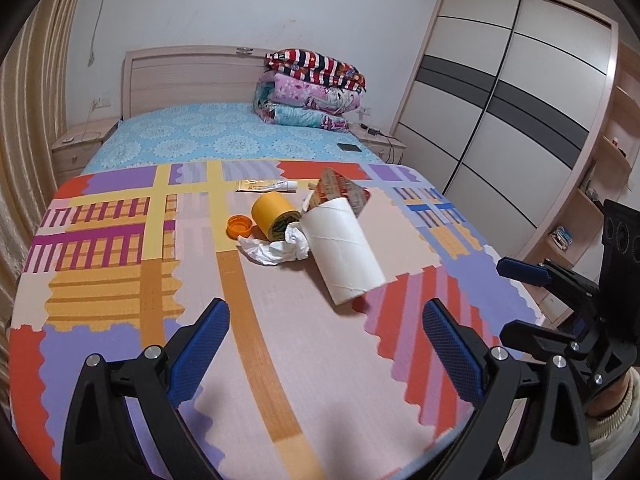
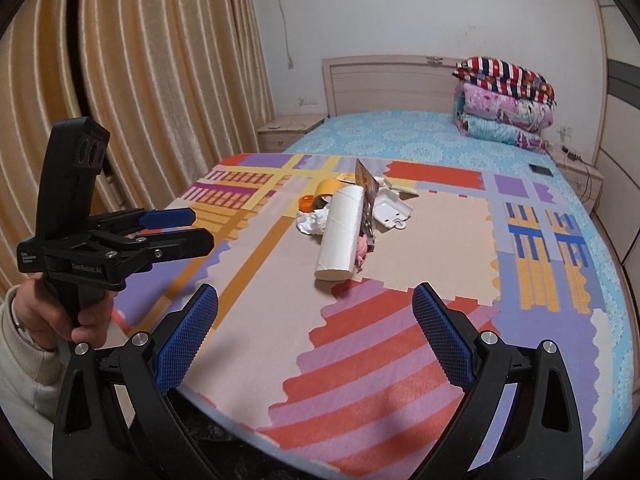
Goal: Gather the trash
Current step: 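Reach the right tool to the white paper tube and close on it, then lift the white tube with the right tool while the left tool grasps the crumpled tissue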
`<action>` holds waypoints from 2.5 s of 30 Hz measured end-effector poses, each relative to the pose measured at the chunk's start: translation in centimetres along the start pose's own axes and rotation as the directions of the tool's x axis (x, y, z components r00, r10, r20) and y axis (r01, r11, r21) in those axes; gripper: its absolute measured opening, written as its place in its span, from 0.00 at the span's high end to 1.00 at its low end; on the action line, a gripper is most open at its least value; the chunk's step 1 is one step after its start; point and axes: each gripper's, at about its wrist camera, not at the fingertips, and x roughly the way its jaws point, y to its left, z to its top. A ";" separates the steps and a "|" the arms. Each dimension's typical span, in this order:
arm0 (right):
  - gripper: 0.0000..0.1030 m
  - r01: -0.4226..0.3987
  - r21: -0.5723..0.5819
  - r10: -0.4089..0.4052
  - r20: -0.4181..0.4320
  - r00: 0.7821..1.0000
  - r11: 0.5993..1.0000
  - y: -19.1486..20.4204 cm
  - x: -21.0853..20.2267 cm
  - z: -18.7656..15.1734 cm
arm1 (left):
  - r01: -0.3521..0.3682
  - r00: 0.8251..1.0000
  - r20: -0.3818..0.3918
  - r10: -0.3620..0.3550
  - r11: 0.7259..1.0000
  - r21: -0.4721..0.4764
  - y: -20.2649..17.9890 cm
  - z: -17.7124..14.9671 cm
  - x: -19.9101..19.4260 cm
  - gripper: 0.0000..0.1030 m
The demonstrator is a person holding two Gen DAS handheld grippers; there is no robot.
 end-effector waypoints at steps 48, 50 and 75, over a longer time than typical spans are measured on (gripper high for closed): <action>0.72 -0.108 0.190 0.128 -0.099 0.987 0.976 -2.3 10.4 1.8 | 0.028 0.992 -0.122 -0.044 0.991 -0.131 5.1 3.2 11.4 0.91; 0.72 -0.106 0.186 0.124 -0.090 0.988 0.977 -2.2 9.8 1.9 | 0.026 0.993 -0.112 -0.040 0.992 -0.124 4.8 3.1 10.6 0.94; 0.73 -0.092 0.179 0.099 -0.028 0.995 0.980 -2.6 4.8 0.4 | -0.012 0.980 -0.197 -0.010 0.994 -0.112 2.7 3.5 12.1 0.94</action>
